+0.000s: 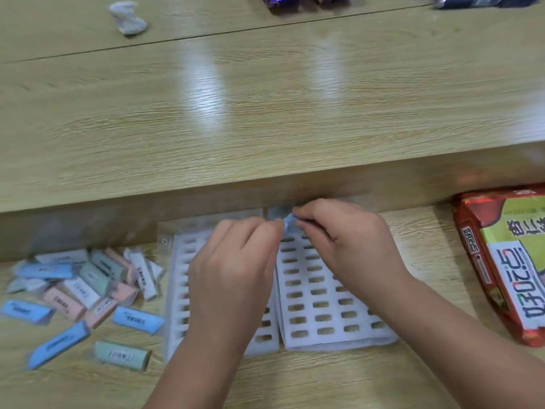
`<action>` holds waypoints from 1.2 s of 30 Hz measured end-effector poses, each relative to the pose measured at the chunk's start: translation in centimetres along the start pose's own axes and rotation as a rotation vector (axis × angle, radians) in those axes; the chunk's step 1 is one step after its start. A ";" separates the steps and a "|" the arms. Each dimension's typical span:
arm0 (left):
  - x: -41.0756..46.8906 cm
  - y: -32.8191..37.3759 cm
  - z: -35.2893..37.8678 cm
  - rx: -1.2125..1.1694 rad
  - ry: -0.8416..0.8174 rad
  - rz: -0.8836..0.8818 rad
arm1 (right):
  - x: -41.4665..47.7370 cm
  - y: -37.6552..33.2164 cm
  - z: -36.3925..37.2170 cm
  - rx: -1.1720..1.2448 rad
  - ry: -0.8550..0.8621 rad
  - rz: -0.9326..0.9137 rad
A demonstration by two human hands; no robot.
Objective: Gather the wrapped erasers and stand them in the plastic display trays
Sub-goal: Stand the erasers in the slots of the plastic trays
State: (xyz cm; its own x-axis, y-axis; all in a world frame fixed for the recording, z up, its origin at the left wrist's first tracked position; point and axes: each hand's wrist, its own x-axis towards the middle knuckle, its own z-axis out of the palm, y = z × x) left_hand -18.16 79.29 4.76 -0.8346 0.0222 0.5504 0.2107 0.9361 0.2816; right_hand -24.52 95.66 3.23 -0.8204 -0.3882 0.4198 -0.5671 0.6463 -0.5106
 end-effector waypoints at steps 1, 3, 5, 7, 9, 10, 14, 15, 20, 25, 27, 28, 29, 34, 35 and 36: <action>0.1 -0.3 0.1 -0.043 0.000 0.013 | 0.1 0.1 0.1 -0.009 0.006 -0.022; 0.2 -0.7 0.3 -0.116 -0.002 0.031 | 0.2 0.4 0.2 -0.017 0.009 -0.054; 0.3 -0.8 0.3 -0.171 0.003 0.002 | 0.3 0.6 0.4 -0.027 -0.006 -0.074; 0.3 -0.8 0.4 -0.220 0.014 -0.052 | 0.3 0.7 0.5 -0.020 -0.022 -0.072; 0.3 -0.8 0.7 -0.202 0.009 -0.059 | 0.3 0.8 0.5 -0.009 -0.024 -0.065; 0.4 -0.9 0.8 -0.177 0.003 -0.043 | 0.3 0.7 0.5 -0.006 -0.027 -0.066; 0.7 -1.4 1.0 -0.160 -0.006 0.073 | 0.4 0.2 0.4 0.016 -0.033 -0.056; 0.6 -1.6 1.1 -0.178 -0.010 0.091 | 0.5 0.1 0.4 0.014 -0.029 -0.053; -0.2 -2.6 1.6 -0.208 -0.089 0.089 | 0.5 0.0 0.6 -0.019 -0.024 -0.071; -0.1 -2.4 0.8 -0.086 -0.156 0.042 | -0.1 -0.2 0.2 -0.167 -0.043 -0.135; -0.8 -2.6 0.0 -0.118 -0.172 0.019 | -0.6 -1.0 -0.2 -0.190 -0.021 -0.059; -1.3 -2.8 -0.7 -0.136 -0.180 -0.015 | -0.7 -1.7 -0.4 -0.191 0.005 -0.009; -1.8 -3.3 -1.7 -0.147 -0.189 -0.060 | -0.9 -2.7 -0.5 -0.191 0.040 0.034; -6.7 -9.4 -8.4 -0.162 -0.169 -0.265 | -1.3 -12.0 1.4 -0.083 0.033 0.013; -8.2 -11.1 -9.8 -0.152 -0.174 -0.311 | -1.4 -14.2 2.7 -0.048 -0.050 -0.030; -9.6 -12.7 -11.1 -0.136 -0.186 -0.349 | -1.4 -16.1 4.1 -0.029 -0.146 -0.078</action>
State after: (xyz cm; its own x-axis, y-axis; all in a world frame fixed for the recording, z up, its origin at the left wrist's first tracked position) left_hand -7.17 63.30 4.62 -0.9428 -0.2135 0.2562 -0.0460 0.8441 0.5343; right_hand -14.50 83.07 7.78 -0.7769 -0.5279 0.3432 -0.6291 0.6282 -0.4578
